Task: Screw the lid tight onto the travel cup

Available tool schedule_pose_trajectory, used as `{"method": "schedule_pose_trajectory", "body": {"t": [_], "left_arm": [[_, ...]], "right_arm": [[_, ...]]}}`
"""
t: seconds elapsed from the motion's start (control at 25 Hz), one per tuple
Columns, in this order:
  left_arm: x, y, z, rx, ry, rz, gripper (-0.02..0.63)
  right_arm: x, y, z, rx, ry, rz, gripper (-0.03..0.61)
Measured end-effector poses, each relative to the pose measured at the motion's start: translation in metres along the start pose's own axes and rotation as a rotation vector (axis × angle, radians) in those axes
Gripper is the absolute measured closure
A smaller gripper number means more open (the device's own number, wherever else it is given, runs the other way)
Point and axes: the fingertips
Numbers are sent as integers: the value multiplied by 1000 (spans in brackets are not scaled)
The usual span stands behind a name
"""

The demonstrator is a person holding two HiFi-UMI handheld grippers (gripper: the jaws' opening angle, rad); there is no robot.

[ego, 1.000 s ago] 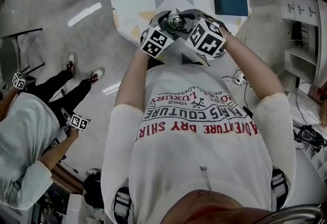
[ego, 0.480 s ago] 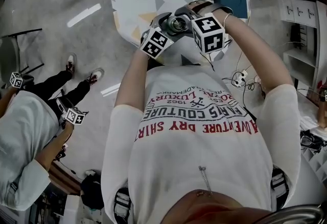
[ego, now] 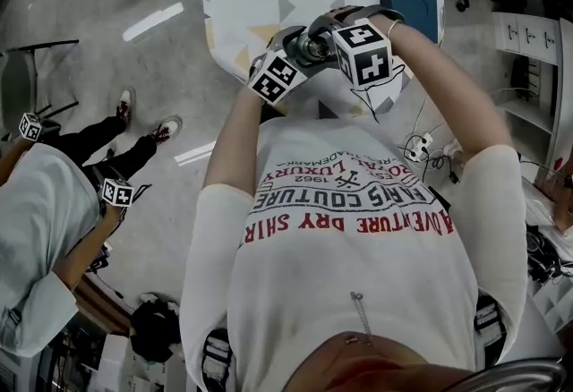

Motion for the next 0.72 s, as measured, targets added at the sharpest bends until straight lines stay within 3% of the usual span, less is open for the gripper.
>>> {"method": "schedule_pose_trajectory", "body": {"t": [0.2, 0.72], "left_arm": [[-1, -3, 1, 0, 1, -2, 198], [-3, -2, -6, 4, 6, 24, 195]], "right_arm": [[-1, 7, -1, 244, 66, 91, 328], [-2, 19, 4, 783, 80, 277, 327]]}}
Point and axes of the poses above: the fingertips, and each gripper's own axes: x forward along the fingers, y to its right, z out of its underside, and after that the axes turned 7 degrees about z, right-handed
